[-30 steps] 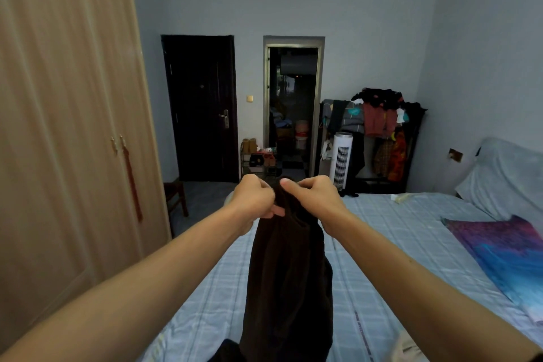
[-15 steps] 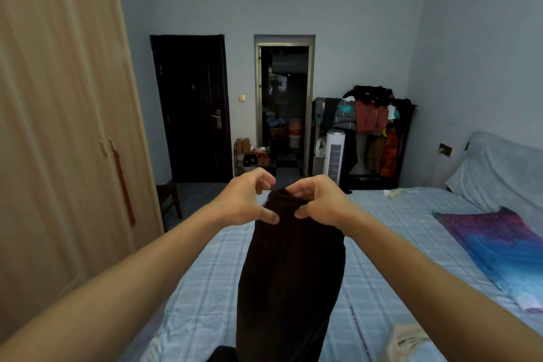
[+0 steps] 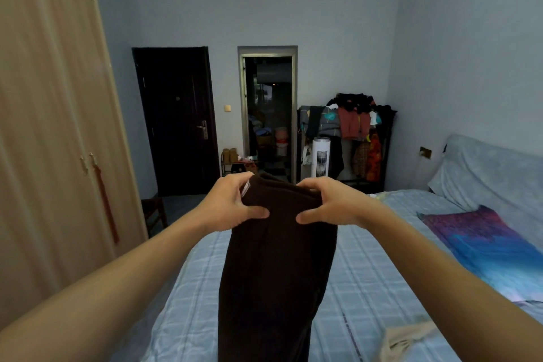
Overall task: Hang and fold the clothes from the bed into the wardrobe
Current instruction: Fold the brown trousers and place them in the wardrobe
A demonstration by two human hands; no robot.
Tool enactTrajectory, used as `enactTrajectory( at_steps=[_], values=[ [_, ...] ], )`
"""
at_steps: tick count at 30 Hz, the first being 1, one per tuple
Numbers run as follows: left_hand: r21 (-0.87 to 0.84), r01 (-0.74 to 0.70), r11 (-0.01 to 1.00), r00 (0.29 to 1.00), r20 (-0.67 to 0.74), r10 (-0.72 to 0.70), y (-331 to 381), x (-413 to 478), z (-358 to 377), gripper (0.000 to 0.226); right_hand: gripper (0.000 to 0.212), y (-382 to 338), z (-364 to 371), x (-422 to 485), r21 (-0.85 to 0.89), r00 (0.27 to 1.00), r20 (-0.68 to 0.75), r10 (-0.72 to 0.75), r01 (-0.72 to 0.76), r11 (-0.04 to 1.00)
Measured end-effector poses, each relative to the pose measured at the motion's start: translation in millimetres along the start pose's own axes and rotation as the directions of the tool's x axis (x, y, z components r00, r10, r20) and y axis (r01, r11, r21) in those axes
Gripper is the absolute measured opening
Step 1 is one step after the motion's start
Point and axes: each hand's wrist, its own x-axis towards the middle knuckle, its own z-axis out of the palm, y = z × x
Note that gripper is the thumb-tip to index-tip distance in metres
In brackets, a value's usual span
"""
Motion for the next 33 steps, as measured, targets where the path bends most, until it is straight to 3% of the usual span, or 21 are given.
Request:
enactTrajectory(
  at_steps=[6,10,13,16,20,24,28,33],
  values=[
    [-0.049,-0.042,0.998,0.999,-0.008,0.042,7,-4,-23,0.039,0.038,13,11,-7,0.315,0.985,-0.166,-0.034,0.085,0.945],
    [-0.104,-0.034,0.994,0.998,-0.051,0.028,11,-10,-42,0.041,0.055,17,31,-5,0.482,0.985,-0.17,-0.01,0.092,0.871],
    [-0.099,-0.037,0.994,0.996,-0.09,0.028,15,-16,-54,0.04,0.047,10,39,-1,0.467,0.981,-0.194,-0.023,0.113,0.877],
    [-0.094,-0.034,0.995,0.989,-0.147,0.02,19,-20,-63,0.041,0.034,-6,39,4,0.384,0.943,-0.33,-0.039,0.172,0.907],
    [-0.067,-0.039,0.997,0.957,-0.291,0.018,27,-18,-84,0.048,0.03,-44,30,10,0.266,0.82,-0.555,-0.139,0.334,0.904],
    [0.215,-0.088,0.973,0.826,-0.529,0.192,44,-12,-106,0.049,0.031,-90,13,14,-0.012,0.591,-0.736,-0.33,0.476,0.879],
    [0.468,-0.121,0.875,0.601,-0.667,0.44,62,-13,-126,0.052,0.034,-130,-5,10,-0.304,0.359,-0.766,-0.534,0.529,0.792],
    [0.667,-0.16,0.728,0.355,-0.649,0.673,79,-19,-149,0.038,0.035,-171,-28,3,-0.577,0.228,-0.667,-0.709,0.444,0.685]
  ],
)
